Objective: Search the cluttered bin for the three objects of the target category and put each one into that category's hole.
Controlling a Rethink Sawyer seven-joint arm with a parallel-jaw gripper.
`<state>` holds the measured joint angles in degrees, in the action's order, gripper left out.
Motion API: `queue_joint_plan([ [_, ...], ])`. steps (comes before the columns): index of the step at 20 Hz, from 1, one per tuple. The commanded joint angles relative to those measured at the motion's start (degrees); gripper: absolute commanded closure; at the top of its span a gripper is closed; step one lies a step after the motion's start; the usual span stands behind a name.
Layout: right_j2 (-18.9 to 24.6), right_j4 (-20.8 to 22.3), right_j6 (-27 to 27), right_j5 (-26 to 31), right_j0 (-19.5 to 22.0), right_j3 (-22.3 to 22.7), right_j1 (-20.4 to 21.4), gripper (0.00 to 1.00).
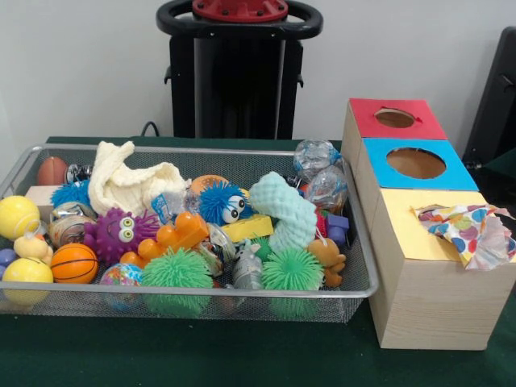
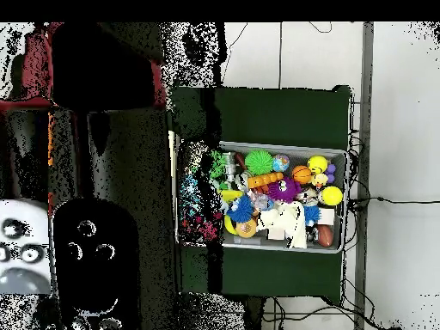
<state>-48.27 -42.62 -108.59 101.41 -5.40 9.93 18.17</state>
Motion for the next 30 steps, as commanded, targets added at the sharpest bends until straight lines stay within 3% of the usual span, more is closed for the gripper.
queue_joint_plan([
  [1,10.62,9.89,7.56,-7.86,-5.36,24.52,6.30,1.00],
  [5,12.56,12.52,7.36,-11.51,-5.93,29.05,8.12,1.00],
  [13,15.62,18.29,10.53,-18.93,-4.29,42.50,13.84,1.00],
  [21,20.34,21.87,13.90,-23.71,0.79,45.00,15.53,1.00],
  [30,26.80,26.42,19.59,-23.36,5.89,43.85,16.71,1.00],
])
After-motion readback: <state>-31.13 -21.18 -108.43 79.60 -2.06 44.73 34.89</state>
